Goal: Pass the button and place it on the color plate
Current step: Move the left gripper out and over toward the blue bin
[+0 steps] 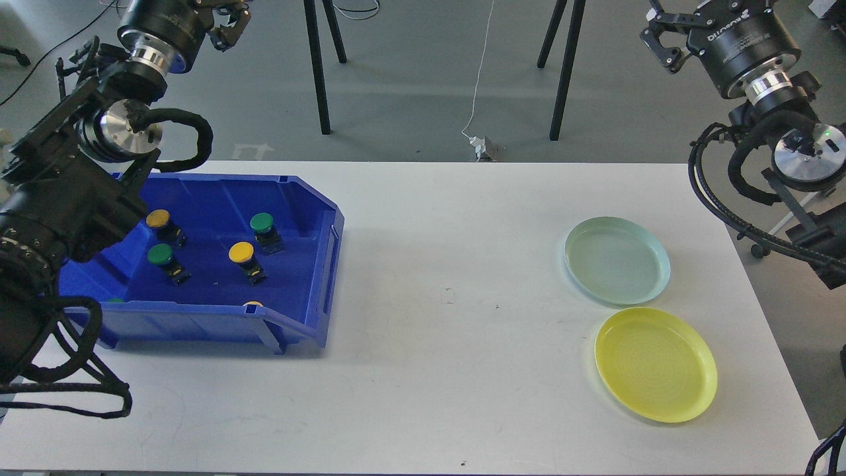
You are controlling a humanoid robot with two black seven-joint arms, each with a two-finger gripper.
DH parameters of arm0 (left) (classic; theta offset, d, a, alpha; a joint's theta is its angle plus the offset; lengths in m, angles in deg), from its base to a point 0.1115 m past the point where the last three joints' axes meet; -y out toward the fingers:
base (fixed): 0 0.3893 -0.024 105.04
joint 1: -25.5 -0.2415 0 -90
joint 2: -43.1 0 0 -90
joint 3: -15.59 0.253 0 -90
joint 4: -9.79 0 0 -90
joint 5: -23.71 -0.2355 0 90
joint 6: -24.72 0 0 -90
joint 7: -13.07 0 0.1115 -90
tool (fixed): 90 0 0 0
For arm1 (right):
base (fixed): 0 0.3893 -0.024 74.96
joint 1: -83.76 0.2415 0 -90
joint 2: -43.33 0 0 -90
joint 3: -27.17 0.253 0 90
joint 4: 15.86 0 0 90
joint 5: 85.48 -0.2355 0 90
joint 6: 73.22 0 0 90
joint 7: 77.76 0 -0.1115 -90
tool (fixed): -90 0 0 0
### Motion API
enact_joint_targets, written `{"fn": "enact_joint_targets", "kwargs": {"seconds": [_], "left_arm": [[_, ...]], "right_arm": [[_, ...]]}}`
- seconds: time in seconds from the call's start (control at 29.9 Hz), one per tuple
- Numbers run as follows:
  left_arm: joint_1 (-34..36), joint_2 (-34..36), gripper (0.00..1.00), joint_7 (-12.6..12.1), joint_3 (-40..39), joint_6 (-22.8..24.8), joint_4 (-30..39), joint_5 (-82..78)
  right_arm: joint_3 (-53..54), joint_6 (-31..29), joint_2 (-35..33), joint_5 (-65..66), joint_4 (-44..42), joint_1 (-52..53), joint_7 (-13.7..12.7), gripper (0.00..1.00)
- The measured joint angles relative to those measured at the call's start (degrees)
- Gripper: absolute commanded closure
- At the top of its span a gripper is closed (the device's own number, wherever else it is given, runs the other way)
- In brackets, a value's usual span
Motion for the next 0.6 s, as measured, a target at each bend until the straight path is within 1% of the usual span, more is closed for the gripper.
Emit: {"fn": "enact_joint_targets", "kwargs": {"seconds": [0.23,0.33,0.37,0.47,0.54,0.6], "left_arm": [[0.3,-0.2,0.0,-0.2,0.4,0.0,0.7,0.2],[0.3,1.2,0.0,-0.8,1.1,-0.5,3.5,-0.2],[0.3,2.7,0.0,-0.8,1.9,-0.8,5.5,-0.5],[0.4,10.2,0.0,-0.8,6.6,-2.5,13.1,-2.3],[0.8,15.0,0.0,-0.7,10.1,-3.9,18.5,-5.1],[0.9,18.5,0.0,-0.7,11.9,-4.7,22.4,-9.1]], "right_arm": [[0.5,-0.2,0.1,0.0,0.1,-0.8,0.1,0.0],[1.1,-0.2,0.1,0.0,0.3,-0.8,0.1,0.0],[1.2,-0.2,0.1,0.0,0.3,-0.8,0.1,0.0],[1.4,-0.2,-0.3,0.0,0.4,-0.8,0.1,0.0],[1.4,-0.3,-0.5,0.0,0.5,-0.8,0.1,0.0],[1.4,-0.3,-0.6,0.0,0.5,-0.9,0.1,0.0]]}}
